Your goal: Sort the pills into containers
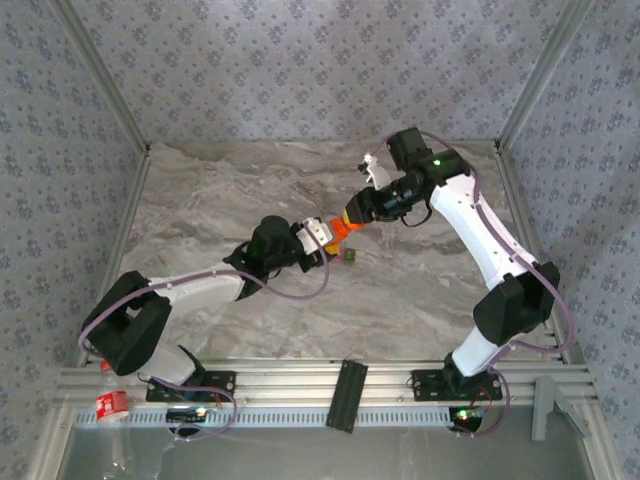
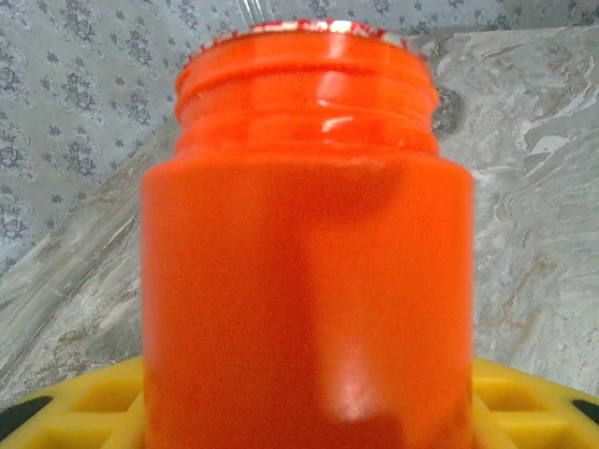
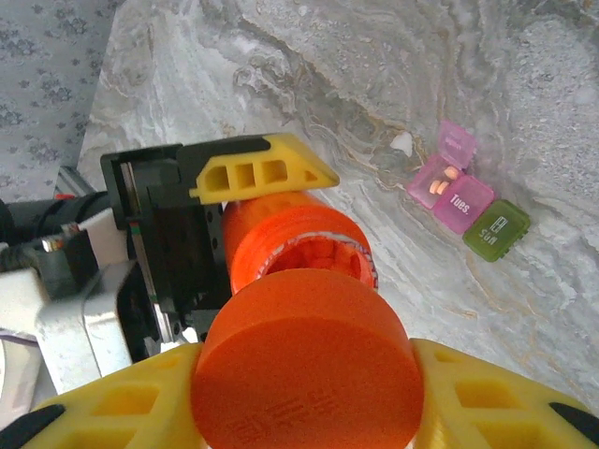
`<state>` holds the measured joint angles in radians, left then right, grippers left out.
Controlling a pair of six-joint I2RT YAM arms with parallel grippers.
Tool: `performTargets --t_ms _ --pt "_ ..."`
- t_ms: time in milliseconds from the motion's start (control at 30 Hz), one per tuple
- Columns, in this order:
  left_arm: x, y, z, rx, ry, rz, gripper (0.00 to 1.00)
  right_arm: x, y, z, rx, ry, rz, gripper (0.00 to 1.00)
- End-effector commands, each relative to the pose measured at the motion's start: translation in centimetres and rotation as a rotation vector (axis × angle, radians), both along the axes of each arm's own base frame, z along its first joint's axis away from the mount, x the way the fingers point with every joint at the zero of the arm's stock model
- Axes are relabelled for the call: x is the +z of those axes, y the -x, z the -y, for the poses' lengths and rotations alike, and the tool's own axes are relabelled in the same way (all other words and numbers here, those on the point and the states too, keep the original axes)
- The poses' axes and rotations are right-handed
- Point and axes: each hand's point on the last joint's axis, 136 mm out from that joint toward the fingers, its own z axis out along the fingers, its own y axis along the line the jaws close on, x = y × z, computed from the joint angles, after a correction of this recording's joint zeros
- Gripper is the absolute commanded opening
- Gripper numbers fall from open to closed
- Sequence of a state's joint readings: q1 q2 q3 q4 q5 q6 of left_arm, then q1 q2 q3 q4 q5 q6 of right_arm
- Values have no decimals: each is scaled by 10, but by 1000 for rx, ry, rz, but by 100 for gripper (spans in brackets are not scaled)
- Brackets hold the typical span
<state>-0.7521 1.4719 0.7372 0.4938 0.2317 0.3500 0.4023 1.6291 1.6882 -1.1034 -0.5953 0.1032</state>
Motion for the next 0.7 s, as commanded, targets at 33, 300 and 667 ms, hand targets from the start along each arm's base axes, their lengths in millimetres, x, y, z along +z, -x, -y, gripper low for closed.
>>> performTargets --t_ms 33,300,667 --pt "39 6 2 -55 105 50 0 -5 10 -6 52 -22 -27 33" --pt "47 12 3 -90 123 44 0 -4 13 -16 86 -55 -36 32" --pt "49 16 4 -113 129 36 0 -5 15 -25 109 -81 -44 32"
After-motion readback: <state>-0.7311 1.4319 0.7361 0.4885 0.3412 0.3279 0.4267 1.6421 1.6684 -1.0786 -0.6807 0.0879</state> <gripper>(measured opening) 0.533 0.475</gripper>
